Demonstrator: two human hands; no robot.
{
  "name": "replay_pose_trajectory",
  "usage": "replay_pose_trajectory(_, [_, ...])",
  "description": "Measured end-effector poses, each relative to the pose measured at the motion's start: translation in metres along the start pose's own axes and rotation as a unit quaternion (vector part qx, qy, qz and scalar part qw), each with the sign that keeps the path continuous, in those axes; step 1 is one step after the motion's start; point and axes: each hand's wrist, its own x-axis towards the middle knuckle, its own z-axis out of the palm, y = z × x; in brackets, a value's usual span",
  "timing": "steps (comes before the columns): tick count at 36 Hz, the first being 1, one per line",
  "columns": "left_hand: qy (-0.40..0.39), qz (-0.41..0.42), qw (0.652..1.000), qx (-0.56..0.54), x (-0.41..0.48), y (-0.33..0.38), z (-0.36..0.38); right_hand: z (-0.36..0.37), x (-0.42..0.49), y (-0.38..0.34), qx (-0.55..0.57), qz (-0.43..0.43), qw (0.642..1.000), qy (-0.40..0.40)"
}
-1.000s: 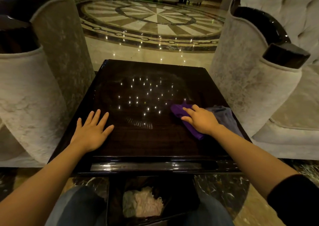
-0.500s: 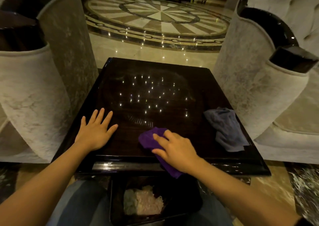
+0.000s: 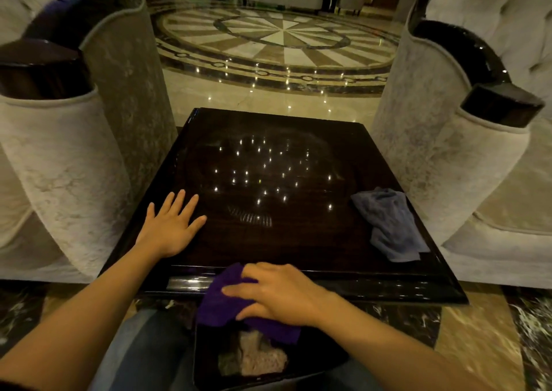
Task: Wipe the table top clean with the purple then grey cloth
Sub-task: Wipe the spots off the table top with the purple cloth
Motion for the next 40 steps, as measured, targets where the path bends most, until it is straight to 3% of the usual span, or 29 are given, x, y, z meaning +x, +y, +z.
replay_pose_trajectory(5, [-0.007, -0.001, 1.000, -0.001, -0.001, 0.001, -0.002, -0.027, -0.022, 0.022, 0.128, 0.098, 0.984, 0.076])
replay_pose_trajectory(8, [-0.008, 0.001, 1.000, -0.003, -0.001, 0.002, -0.003, -0.044, -0.030, 0.036, 0.234, 0.134, 0.962, 0.050])
replay_pose_trajectory(12, [-0.009, 0.005, 1.000, -0.008, -0.001, 0.001, -0.003, -0.056, -0.038, 0.052, 0.275, 0.147, 0.950, 0.026])
replay_pose_trajectory(17, [-0.012, 0.003, 1.000, -0.002, -0.001, 0.001, -0.002, -0.078, -0.039, 0.073, 0.334, 0.179, 0.920, 0.099])
replay_pose_trajectory(23, [-0.006, 0.004, 1.000, -0.009, 0.001, -0.002, 0.001, -0.111, -0.027, 0.125, 0.327, 0.228, 0.894, 0.204])
replay_pose_trajectory(27, [0.000, 0.004, 1.000, -0.009, 0.001, -0.002, 0.000, -0.127, -0.013, 0.177, 0.258, 0.306, 0.877, 0.265])
replay_pose_trajectory(32, [0.004, 0.002, 1.000, -0.014, 0.001, -0.003, 0.000, -0.135, 0.001, 0.233, 0.139, 0.393, 0.864, 0.283])
replay_pose_trajectory(40, [0.006, -0.004, 1.000, -0.029, 0.001, -0.002, -0.003, -0.121, 0.012, 0.300, 0.022, 0.509, 0.829, 0.229])
